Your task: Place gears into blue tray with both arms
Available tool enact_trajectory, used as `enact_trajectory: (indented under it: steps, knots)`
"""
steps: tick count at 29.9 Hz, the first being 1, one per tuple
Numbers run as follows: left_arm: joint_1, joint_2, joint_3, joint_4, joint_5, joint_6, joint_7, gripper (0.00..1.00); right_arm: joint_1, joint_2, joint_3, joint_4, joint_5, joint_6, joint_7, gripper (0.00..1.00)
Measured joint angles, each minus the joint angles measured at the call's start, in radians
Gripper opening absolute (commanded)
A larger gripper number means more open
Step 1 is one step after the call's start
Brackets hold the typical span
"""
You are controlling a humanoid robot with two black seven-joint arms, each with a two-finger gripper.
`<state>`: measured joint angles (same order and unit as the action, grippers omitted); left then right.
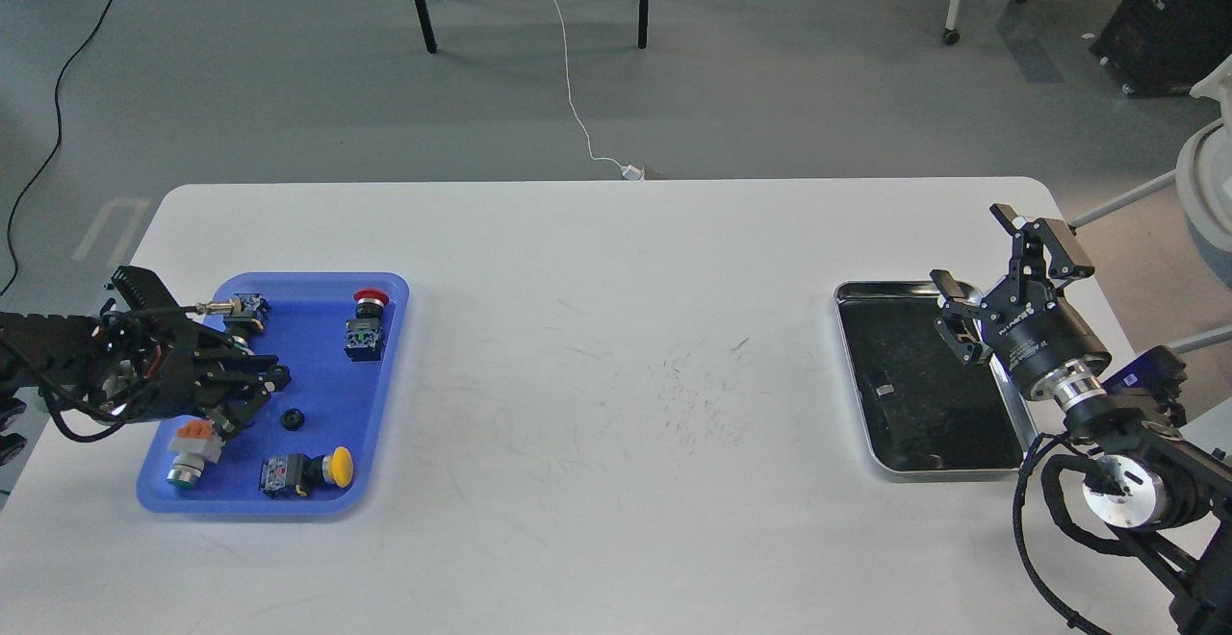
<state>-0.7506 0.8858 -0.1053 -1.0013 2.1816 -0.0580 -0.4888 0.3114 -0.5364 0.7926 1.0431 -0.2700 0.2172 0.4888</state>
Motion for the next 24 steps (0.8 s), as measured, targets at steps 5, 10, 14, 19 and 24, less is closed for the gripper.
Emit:
enact_trajectory:
  steps: [5, 10, 14, 19, 24]
  knots:
    - [0.001, -0.016, 0.0, 0.004, 0.0, 0.004, 0.0, 0.36, 0.0, -0.001, 0.0, 0.0, 0.0, 0.0, 0.0, 0.98]
    - [0.002, -0.025, 0.001, 0.007, 0.0, 0.004, 0.0, 0.77, 0.0, -0.001, 0.0, 0.0, 0.0, 0.0, 0.0, 0.98]
    - [0.002, -0.025, -0.002, 0.007, 0.0, 0.004, 0.0, 0.86, 0.0, -0.001, 0.0, 0.0, 0.0, 0.0, 0.0, 0.98]
    - [-0.037, -0.011, -0.047, -0.009, -0.026, 0.019, 0.0, 0.89, 0.0, -0.001, 0.004, 0.0, 0.0, 0.0, 0.0, 0.98]
    - [-0.079, 0.002, -0.174, -0.129, -0.313, 0.028, 0.0, 0.91, 0.009, -0.005, 0.005, 0.0, 0.0, -0.01, 0.0, 0.98]
